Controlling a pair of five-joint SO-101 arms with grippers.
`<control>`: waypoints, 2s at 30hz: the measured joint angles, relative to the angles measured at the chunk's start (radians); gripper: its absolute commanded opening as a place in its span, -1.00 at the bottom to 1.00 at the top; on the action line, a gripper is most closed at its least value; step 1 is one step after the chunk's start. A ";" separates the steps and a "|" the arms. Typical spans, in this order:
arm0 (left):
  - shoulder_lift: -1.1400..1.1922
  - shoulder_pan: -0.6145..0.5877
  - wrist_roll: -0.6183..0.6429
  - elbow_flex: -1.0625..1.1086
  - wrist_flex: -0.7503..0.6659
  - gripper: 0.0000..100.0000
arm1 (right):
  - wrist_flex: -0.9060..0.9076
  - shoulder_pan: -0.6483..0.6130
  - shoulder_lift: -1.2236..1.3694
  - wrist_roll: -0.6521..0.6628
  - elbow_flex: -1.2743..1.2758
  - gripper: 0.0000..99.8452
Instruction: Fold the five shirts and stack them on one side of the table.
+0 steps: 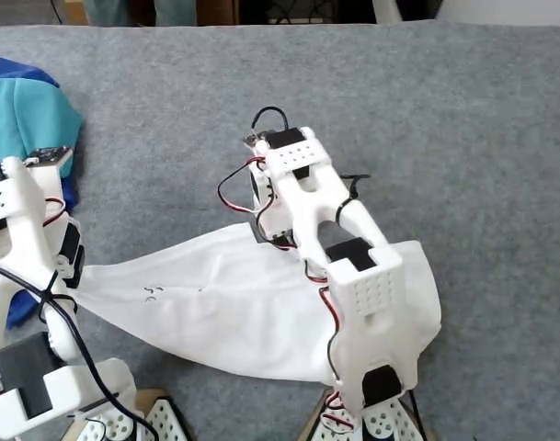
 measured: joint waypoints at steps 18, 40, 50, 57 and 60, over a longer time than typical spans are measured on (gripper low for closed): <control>0.000 0.061 0.465 -0.686 0.006 -0.94 | 0.206 0.229 -0.692 0.021 -0.480 -0.97; -0.445 0.301 0.580 -1.137 0.008 -0.94 | -0.155 0.436 -1.195 0.021 -1.003 -0.97; -0.697 0.189 0.535 -0.984 0.008 -0.94 | -0.267 0.440 -1.280 0.058 -1.026 -0.97; -0.879 0.187 0.506 -0.674 0.008 -0.94 | -0.298 0.440 -1.281 0.126 -0.996 -0.97; -0.899 0.187 0.503 -0.552 0.000 -0.94 | -0.298 0.440 -1.281 0.149 -0.914 -0.97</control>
